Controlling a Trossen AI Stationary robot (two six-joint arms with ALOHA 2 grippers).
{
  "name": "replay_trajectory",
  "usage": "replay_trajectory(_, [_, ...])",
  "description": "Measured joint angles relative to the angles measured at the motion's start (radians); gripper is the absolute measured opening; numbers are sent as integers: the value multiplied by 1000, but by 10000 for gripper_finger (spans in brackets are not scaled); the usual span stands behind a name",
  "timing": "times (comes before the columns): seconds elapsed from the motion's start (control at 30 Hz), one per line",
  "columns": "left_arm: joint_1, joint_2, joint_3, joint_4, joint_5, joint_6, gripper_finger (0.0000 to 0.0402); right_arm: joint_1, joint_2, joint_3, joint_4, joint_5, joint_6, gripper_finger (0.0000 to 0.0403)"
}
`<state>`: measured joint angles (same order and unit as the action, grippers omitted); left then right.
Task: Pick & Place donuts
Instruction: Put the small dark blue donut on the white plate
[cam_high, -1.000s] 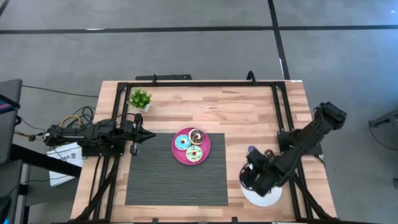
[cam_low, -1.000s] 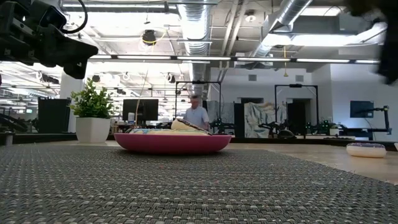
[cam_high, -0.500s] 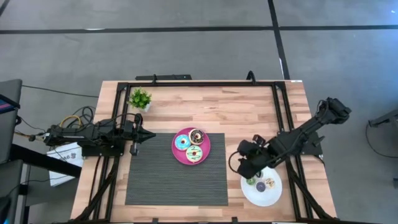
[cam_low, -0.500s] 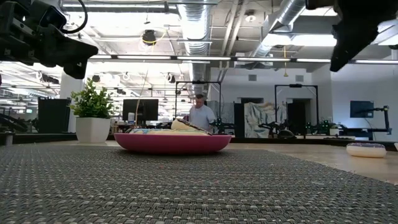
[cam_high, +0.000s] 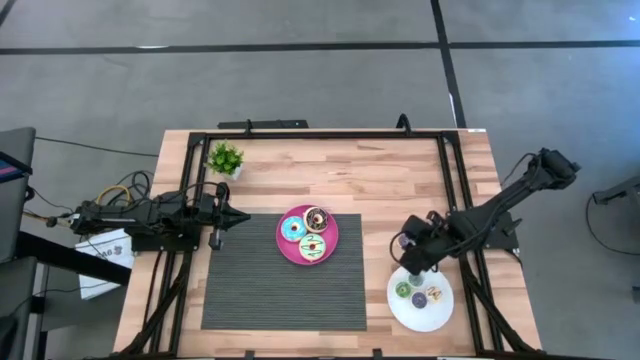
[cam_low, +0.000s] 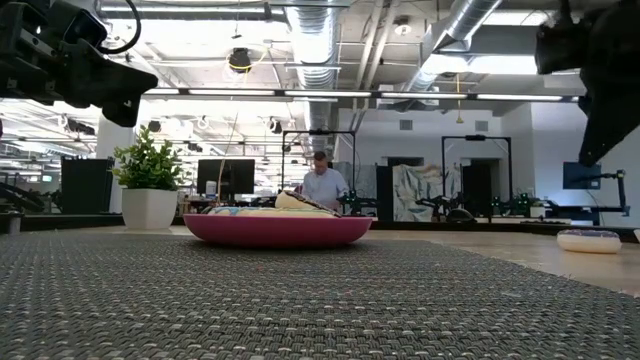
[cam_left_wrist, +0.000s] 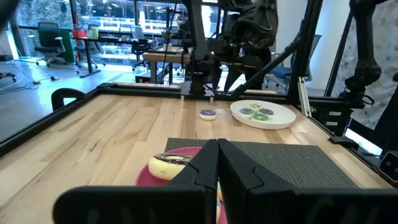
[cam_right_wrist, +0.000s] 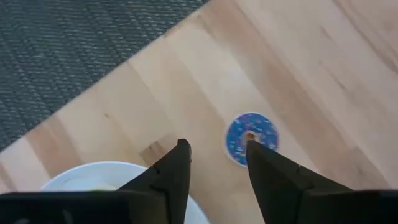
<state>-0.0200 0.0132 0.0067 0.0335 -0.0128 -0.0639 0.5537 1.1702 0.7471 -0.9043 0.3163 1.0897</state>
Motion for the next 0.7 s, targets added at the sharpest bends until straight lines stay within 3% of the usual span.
replay_trajectory(0.33, [0, 0, 0, 0, 0, 0, 0, -84, -76, -69, -109, -4, 106, 231])
replay_trajectory(0.53, [0, 0, 0, 0, -1, 0, 0, -170, -28, -69, -53, -45, 110, 291])
replay_trajectory(0.7, [0, 0, 0, 0, 0, 0, 0, -251, 51, -69, -47, -91, 171, 312])
